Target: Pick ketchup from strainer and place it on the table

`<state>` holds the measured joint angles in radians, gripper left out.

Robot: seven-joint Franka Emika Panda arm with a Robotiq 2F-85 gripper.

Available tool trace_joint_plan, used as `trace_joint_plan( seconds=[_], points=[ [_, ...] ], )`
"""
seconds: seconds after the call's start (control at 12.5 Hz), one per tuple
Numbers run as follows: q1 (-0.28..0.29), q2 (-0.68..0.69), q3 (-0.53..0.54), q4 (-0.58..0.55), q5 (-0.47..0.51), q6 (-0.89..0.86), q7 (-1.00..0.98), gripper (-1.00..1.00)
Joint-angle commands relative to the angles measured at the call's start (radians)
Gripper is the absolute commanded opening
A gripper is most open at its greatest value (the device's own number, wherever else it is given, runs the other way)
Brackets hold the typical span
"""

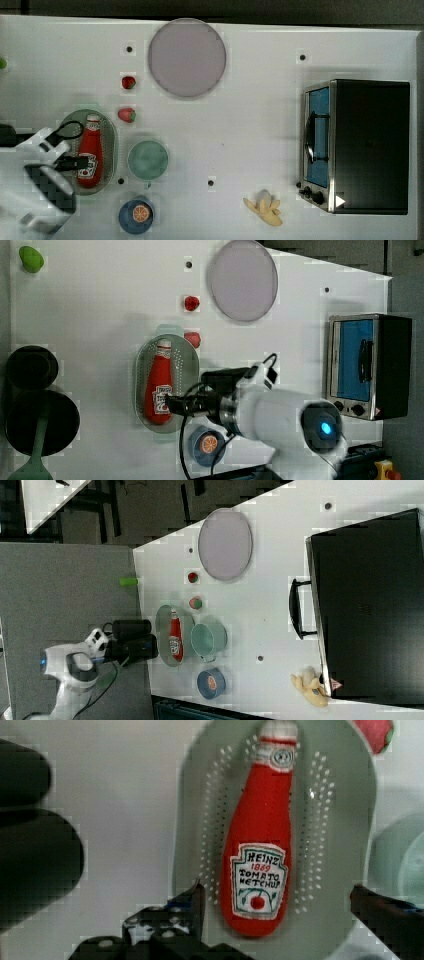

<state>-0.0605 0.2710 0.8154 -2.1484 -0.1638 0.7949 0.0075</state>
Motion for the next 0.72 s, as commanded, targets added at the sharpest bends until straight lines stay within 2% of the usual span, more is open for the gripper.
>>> trace_joint_plan(
  seconds=[0.08,0.72],
  points=[
    [-0.017,0.081,-0.001,-0.046,-0.047,0.084,0.102,1.00],
    [0.000,0.338,-0.037,-0.030,-0.297,0.208,0.313,1.00]
  ],
)
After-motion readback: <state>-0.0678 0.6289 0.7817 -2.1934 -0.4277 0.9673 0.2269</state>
